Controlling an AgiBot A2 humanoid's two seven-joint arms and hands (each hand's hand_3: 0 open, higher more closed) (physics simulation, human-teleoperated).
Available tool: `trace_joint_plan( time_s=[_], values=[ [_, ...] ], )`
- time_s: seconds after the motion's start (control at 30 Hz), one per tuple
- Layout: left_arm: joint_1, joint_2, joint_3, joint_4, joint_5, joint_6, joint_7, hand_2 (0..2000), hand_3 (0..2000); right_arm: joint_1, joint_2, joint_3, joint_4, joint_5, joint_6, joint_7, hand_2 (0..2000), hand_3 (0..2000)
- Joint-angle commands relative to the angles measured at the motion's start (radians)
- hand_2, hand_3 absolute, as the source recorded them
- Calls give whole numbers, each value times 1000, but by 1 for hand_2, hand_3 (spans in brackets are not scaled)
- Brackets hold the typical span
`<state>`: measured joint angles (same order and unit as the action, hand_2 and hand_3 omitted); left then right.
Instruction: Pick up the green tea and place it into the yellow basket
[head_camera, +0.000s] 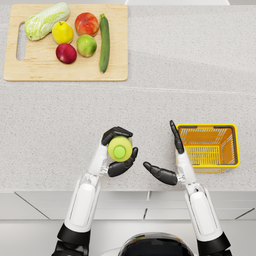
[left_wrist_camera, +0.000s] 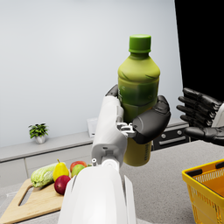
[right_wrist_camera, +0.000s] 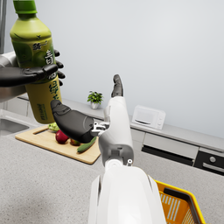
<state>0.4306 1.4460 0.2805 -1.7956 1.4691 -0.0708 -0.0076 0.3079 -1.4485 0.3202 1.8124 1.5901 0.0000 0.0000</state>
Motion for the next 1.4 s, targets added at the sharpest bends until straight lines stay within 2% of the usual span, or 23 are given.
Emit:
trace_joint_plan(
  time_s=[0.03,0.23,0.3,0.37,0.4,0.43,0.47,0.53,0.57,0.6,0.63,0.7,0.73,0.8,0.83,0.97,1.1,1.13,1.23,1.27,1.3,1.33,1.4],
  values=[
    [48,54,115,6,0,0,0,2000,2000,53,-42,62,-32,23,0,0,0,0],
    [43,68,210,39,0,-1,2,2000,2000,99,-89,98,-70,74,0,0,0,0],
    [28,57,243,45,2,10,4,2000,2000,113,-99,94,-75,78,-1,0,0,0],
    [14,35,262,33,3,27,1,2000,2000,117,-100,81,-66,81,34,-2,0,0],
    [11,28,265,34,3,39,1,2000,2000,115,-97,75,-63,81,67,-3,1361,327],
    [14,23,269,34,3,24,-3,2000,2000,115,-91,80,-64,83,258,-2,2000,653],
    [12,15,272,41,2,1,-3,2000,2000,113,-83,82,-58,83,376,4,2000,980],
    [15,-1,278,39,2,-33,-2,2000,2000,117,-74,90,-58,83,377,-3,2000,1633],
    [13,-13,289,32,2,-46,0,639,1673,119,-69,94,-58,84,386,-3,2000,1960],
    [15,-19,286,33,2,-39,-1,0,1347,126,-69,98,-57,83,366,-7,2000,2000],
    [15,-27,284,29,1,-24,0,0,1020,128,-64,103,-57,83,381,-6,2000,2000],
    [13,-45,271,-14,1,-6,2,0,367,139,-63,99,-68,83,348,-5,2000,2000],
    [7,-57,258,-41,2,1,4,0,40,143,-60,89,-66,82,368,-6,2000,2000],
    [-4,-74,139,-109,2,26,6,0,0,161,-67,12,-61,81,343,1,2000,2000],
    [-13,-79,70,-132,1,39,6,0,0,170,-79,-55,-53,82,295,4,2000,2000],
    [-71,-92,-194,-153,1,62,7,0,0,205,-73,-300,-46,82,227,3,2000,2000],
    [-107,-89,-275,-145,0,69,8,0,0,222,-53,-441,-65,82,193,-2,2000,2000],
    [-108,-88,-288,-144,0,69,8,0,0,218,-52,-459,-70,81,202,-2,2000,2000],
    [-91,-85,-315,-123,0,70,8,0,0,181,-57,-494,-118,81,158,-1,2000,2000],
    [-87,-84,-319,-118,0,70,8,0,0,165,-60,-495,-131,81,154,-46,2000,2000],
    [-84,-83,-322,-112,0,70,8,0,0,147,-63,-496,-146,81,143,-135,2000,2000],
    [-84,-82,-323,-112,0,71,8,0,0,143,-62,-490,-167,81,133,-194,2000,2000],
    [-83,-81,-321,-101,0,71,8,0,0,136,-61,-470,-210,81,123,-269,2000,2000]
  ],
)
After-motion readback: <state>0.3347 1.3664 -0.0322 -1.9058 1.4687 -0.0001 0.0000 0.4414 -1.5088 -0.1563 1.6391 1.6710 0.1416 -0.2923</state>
